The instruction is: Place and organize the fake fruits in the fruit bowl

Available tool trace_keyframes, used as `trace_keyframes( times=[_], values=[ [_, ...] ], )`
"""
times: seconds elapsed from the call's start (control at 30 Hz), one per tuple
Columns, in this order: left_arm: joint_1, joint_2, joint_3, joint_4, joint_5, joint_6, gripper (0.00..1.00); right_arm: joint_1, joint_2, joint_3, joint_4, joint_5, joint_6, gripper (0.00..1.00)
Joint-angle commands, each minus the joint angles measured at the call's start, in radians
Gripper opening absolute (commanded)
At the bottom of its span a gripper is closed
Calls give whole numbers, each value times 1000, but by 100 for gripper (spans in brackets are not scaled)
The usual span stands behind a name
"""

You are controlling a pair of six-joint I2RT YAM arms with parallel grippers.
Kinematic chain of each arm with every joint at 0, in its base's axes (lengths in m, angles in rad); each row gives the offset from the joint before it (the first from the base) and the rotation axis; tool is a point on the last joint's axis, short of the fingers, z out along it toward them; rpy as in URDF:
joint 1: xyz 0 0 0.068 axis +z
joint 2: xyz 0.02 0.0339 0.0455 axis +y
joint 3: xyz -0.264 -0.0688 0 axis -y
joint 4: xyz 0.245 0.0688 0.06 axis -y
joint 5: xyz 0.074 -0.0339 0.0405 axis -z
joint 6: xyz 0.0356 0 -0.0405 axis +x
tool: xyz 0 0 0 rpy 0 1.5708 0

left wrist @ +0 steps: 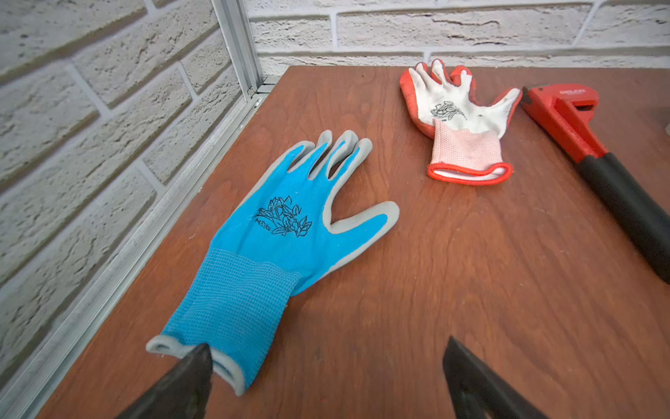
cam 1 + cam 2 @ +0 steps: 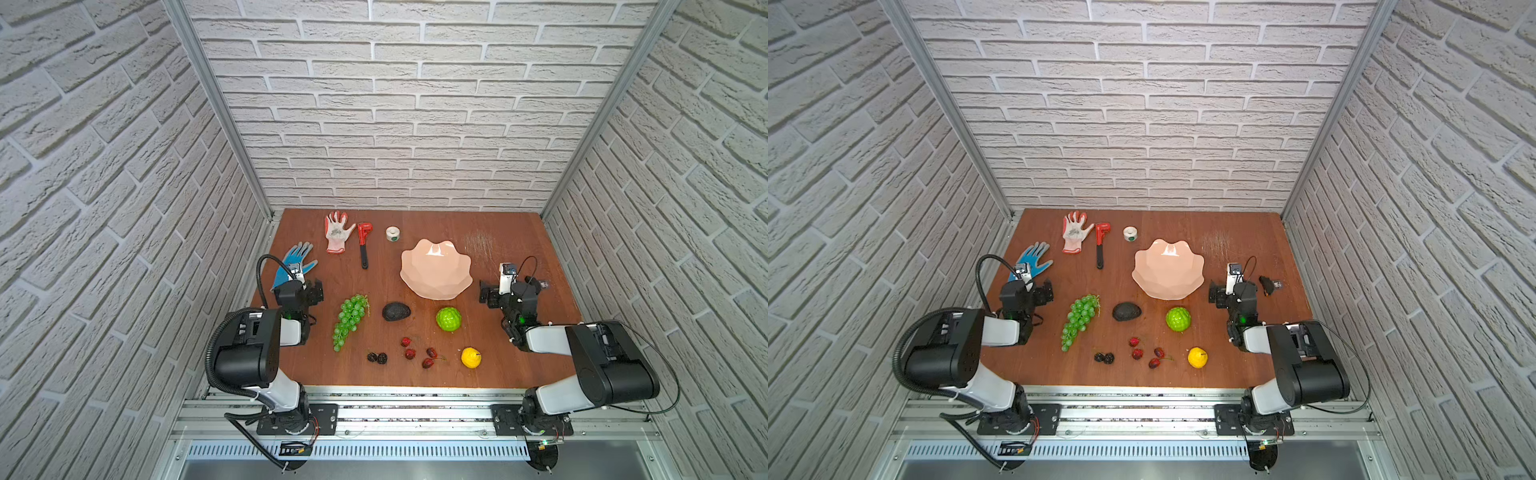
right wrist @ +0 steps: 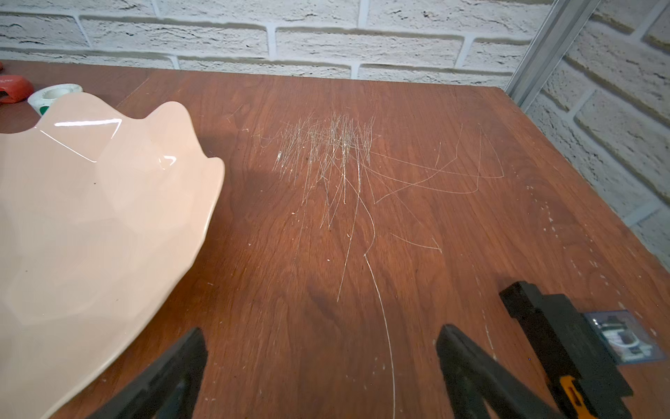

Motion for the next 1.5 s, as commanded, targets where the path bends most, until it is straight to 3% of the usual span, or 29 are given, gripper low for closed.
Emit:
trace_keyframes(
  times=[0.0,1.07,1.23,1.33,1.47],
  values=[
    [0,-2,16,58,8,4,98,-3,-24,19,5,11,6,100],
    [4,-3,13,63,5,2,98,-3,-25,19,5,12,7,100],
    [1,-37,39,-13,-41,-16,98,-3,-30,12,13,13,4,100],
    [-1,-104,88,-157,-94,-30,98,-3,-57,3,42,9,-11,100],
    [-12,-192,179,-369,-118,-27,98,-3,-213,91,-258,28,-7,100]
  ],
)
